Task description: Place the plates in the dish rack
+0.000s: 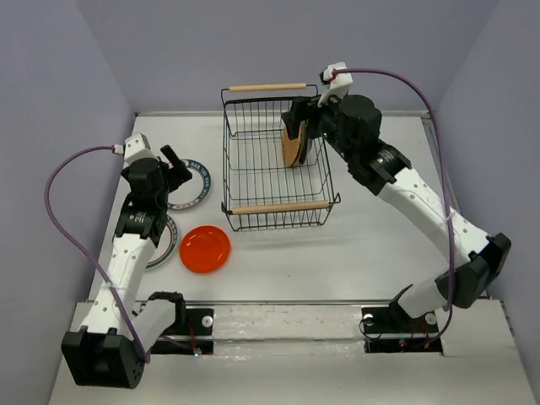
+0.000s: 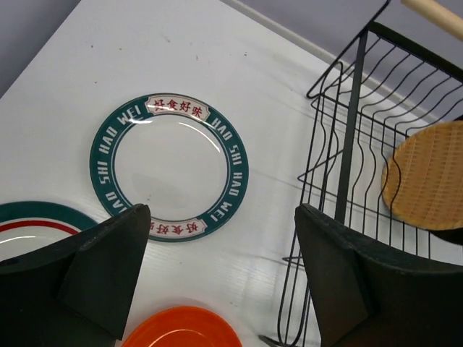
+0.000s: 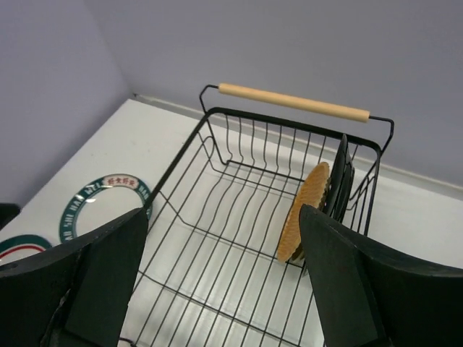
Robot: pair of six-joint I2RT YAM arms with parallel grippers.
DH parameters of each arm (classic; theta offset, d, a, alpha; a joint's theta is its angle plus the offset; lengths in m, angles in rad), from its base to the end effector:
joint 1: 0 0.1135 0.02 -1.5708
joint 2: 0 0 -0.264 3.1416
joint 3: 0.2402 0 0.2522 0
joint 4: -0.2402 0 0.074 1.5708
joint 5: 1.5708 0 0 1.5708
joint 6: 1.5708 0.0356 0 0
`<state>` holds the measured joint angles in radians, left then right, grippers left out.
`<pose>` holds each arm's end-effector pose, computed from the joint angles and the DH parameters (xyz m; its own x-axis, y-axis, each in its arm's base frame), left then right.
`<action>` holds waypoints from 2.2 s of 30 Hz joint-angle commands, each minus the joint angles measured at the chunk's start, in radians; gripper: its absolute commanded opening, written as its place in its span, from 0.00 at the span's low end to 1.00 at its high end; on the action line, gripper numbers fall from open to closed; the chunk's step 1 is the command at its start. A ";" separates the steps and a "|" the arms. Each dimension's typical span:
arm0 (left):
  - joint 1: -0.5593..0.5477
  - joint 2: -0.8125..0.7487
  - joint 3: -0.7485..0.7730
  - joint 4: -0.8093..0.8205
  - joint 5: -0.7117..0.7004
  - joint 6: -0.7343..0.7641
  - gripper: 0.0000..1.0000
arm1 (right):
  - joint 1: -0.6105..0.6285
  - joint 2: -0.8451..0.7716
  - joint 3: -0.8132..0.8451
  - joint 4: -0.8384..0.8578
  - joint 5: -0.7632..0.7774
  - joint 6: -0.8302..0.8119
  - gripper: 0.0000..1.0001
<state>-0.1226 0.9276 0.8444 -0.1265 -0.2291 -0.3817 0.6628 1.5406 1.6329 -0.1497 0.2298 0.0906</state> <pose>0.2164 -0.0185 0.3416 -0.1540 -0.3465 -0.9253 -0.1710 0.9317 -0.3205 0.2879 0.2144 0.4535 -0.0830 0.0470 -0.9954 -0.4141 0.9070 0.0773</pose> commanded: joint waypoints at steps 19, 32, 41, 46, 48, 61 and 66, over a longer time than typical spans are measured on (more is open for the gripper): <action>0.494 0.649 0.199 0.090 0.398 -0.023 0.70 | 0.009 -0.462 -0.501 0.102 -0.301 0.107 0.90; 0.521 0.882 0.295 0.091 0.462 0.089 0.66 | 0.009 -0.438 -0.493 0.104 -0.331 0.110 0.90; 0.523 0.970 0.318 0.119 0.579 0.098 0.53 | 0.009 -0.418 -0.496 0.105 -0.326 0.109 0.89; 0.529 1.004 0.324 0.122 0.620 0.089 0.26 | 0.009 -0.398 -0.492 0.104 -0.330 0.109 0.89; 0.534 0.999 0.315 0.154 0.628 0.078 0.13 | 0.009 -0.387 -0.487 0.105 -0.330 0.110 0.89; 0.541 0.725 0.174 0.362 0.735 -0.124 0.06 | 0.009 -0.364 -0.482 0.107 -0.394 0.143 0.89; 0.541 0.590 0.088 0.461 0.755 -0.203 0.06 | 0.009 -0.367 -0.481 0.108 -0.425 0.167 0.89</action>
<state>0.4145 1.6440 0.9791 0.1715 0.4595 -0.4732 0.6632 1.1877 1.1255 -0.0959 -0.1501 0.2302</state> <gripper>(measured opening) 0.101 0.893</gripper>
